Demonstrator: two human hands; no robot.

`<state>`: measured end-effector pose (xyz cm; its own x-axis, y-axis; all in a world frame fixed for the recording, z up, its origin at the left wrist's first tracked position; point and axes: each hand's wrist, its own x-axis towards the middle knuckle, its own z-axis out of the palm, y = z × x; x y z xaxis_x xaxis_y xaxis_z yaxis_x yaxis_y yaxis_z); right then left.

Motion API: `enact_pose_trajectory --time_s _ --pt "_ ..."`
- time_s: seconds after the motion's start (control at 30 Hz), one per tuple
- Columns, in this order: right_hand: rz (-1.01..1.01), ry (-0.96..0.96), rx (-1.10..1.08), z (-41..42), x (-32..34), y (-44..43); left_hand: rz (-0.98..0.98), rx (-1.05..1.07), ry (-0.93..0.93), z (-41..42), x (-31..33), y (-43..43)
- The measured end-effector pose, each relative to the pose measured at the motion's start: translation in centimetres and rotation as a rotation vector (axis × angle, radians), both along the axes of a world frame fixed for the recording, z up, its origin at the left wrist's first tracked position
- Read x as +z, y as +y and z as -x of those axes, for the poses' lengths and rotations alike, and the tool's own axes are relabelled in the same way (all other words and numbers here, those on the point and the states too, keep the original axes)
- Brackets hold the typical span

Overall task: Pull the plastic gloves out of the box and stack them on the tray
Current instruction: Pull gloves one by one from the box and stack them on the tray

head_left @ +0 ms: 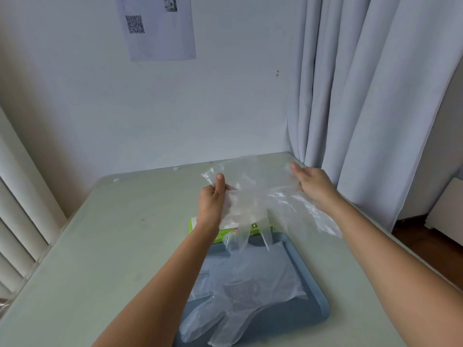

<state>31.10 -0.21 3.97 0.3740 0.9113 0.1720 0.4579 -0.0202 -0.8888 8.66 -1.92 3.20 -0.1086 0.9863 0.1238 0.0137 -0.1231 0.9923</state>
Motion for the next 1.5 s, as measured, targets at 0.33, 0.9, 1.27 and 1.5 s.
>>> enact_pose_trajectory --time_s 0.33,0.9,1.27,1.5 --pt "0.24 -0.317 -0.284 -3.7 -6.9 -0.8 0.375 0.028 -0.54 1.6 -1.3 0.2" --pt "0.456 -0.365 0.218 -1.3 -7.6 -5.3 0.4 -0.235 -0.758 1.8 0.6 -1.3" --pt "0.367 -0.85 0.086 -1.4 -5.4 -9.6 0.311 -0.516 -0.566 0.9 3.2 -3.6" --pt "0.687 -0.98 0.292 -2.8 -3.8 -11.9 0.181 -0.657 -0.423 2.5 3.1 -5.9"
